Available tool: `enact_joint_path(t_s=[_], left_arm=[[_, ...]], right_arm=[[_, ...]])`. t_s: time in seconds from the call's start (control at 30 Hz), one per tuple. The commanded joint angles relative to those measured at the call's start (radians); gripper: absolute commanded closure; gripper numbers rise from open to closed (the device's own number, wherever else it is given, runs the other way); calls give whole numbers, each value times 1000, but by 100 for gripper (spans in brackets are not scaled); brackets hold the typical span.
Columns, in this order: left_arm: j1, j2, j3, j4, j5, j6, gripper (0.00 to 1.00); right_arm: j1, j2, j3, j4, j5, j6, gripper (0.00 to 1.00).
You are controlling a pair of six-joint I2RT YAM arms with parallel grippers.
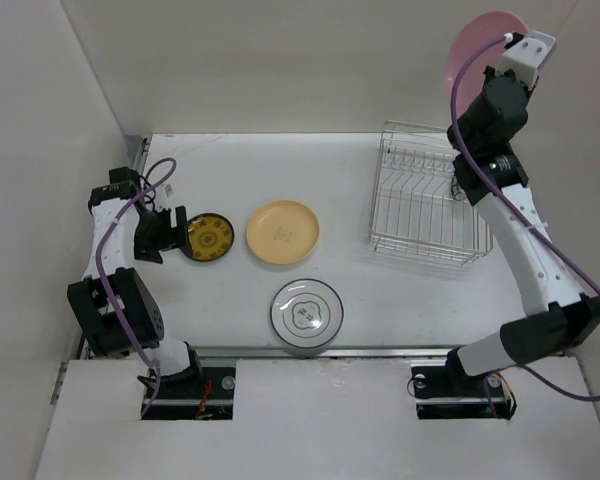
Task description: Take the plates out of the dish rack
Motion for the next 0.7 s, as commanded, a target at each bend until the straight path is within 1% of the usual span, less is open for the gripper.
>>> enact_joint_path(t_s=[0.0,0.03,0.07,0.13,0.17,0.2,0.23,0.27,0.3,0.33,0.37,0.4,0.43,0.53,0.57,0.6,0.67], left_arm=[[-34,-63,66,-45,43,45,26],[-47,-75,66,-56,57,57,26],[-74,-84,92,-56,74,58,24],[-105,-84,112,-65,85,67,22],[-125,-84,125,-65,100,67,22],[-145,-84,137,-65,100,67,22],[-183,-84,161,-65,100,67,22],[-201,-72,174,-65,100,58,22],[-218,-72,186,-65,100,42,22],[-241,-45,212,-65,100,42,22],[-241,-35,221,-76,100,33,22],[-241,-35,221,-90,110,33,22],[-241,-24,230,-90,111,33,22],[-241,-37,194,-90,65,33,22],[-241,-50,165,-75,51,33,22],[-241,-60,151,-62,40,33,22],[-241,-72,128,-50,5,33,22]], right_arm=[[105,-80,-92,115,-86,-57,100],[137,-89,-103,25,-130,-11,100],[192,-89,-103,-48,-242,26,100],[228,-65,-77,-197,-369,142,100],[228,-56,-77,-318,-464,273,100],[228,-43,-68,-356,-687,322,100],[228,-28,-82,-374,-789,357,100],[237,10,-82,-384,-970,408,100],[237,36,-94,-384,-971,429,100],[237,65,-94,-384,-1091,455,100],[246,132,-94,-384,-1146,475,100],[246,168,-94,-394,-1195,486,100],[246,205,-74,-403,-1276,500,100],[246,341,-22,-449,-1402,511,100],[246,374,1,-460,-1501,511,100],[246,436,13,-472,-1548,511,100],[246,495,41,-512,-1643,511,100]])
